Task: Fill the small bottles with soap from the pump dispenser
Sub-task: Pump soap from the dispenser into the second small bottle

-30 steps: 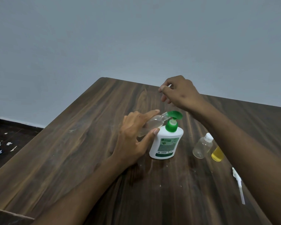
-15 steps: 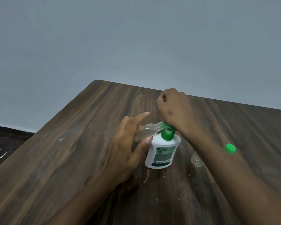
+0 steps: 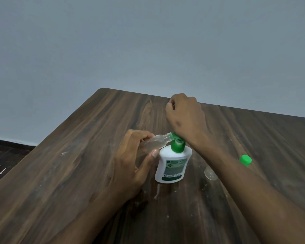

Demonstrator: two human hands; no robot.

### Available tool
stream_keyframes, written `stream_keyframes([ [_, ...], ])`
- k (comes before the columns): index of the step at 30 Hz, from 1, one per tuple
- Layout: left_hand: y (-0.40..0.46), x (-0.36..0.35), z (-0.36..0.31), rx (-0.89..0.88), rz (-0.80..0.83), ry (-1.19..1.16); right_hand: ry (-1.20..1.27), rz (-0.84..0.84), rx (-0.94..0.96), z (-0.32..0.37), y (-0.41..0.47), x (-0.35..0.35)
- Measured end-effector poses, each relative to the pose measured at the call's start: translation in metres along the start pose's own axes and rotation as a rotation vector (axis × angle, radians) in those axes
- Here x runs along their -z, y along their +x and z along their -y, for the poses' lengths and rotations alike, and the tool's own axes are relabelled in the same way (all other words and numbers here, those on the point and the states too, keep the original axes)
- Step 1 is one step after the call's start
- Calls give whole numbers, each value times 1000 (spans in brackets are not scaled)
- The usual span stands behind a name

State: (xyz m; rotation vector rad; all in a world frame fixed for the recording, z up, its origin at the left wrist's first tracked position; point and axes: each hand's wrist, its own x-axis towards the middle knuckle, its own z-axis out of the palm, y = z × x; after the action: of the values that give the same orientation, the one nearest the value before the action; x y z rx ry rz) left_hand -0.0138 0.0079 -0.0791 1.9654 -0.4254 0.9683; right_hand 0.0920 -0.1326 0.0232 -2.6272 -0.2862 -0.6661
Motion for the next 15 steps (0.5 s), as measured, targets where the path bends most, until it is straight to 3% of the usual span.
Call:
stream_keyframes([
  [15,-3,-3,6,-43,-52,21,-48,-36,-18,4,-6,3],
])
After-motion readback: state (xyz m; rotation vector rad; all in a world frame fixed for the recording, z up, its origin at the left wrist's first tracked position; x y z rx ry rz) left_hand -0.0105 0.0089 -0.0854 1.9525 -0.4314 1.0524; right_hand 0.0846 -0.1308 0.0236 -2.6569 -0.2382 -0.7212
